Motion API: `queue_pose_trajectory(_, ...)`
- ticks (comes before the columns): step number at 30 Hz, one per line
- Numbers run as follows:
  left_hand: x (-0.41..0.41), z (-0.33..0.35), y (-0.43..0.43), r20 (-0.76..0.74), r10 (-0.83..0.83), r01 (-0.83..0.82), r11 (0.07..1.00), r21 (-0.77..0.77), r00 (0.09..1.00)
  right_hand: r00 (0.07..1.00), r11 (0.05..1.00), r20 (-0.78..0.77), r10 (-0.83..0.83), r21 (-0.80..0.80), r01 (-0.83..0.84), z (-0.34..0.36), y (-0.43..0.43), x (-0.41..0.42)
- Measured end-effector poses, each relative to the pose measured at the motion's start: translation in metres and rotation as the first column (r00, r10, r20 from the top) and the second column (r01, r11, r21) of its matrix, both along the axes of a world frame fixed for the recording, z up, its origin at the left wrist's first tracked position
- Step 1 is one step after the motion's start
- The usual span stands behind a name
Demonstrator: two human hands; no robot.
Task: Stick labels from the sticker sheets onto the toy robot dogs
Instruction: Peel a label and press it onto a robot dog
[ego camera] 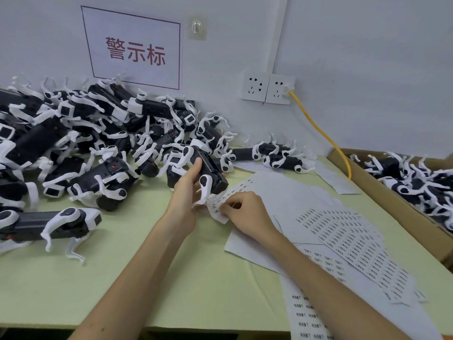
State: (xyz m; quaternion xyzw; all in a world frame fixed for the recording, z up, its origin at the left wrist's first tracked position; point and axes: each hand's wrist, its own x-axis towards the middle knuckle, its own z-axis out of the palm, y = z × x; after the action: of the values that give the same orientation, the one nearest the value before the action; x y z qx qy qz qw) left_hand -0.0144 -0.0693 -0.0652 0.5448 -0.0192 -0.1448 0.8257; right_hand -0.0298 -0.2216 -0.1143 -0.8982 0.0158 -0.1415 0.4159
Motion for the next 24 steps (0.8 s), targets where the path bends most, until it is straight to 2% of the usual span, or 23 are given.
queue_pose_trajectory(8,0.001,0.000,0.004,-0.019,0.018,-0.017,0.999,0.036,1.000,0.999,0.999,0.032,-0.012,-0.033,0.013,-0.001,-0.001,0.001)
queue_pose_trajectory(12,0.002,0.002,0.012,0.009,0.047,-0.048,0.998,0.046,0.999,0.997,0.999,0.073,-0.037,0.041,0.034,0.000,-0.004,-0.001)
queue_pose_trajectory(18,0.002,0.005,0.010,0.182,-0.226,0.239,0.970,-0.053,0.957,0.993,0.994,0.109,-0.045,0.106,0.033,0.002,-0.004,-0.005)
queue_pose_trajectory(24,0.000,0.003,0.004,0.163,-0.229,0.228,0.973,0.026,0.960,0.998,0.995,0.066,0.010,0.099,-0.016,0.004,-0.006,-0.005)
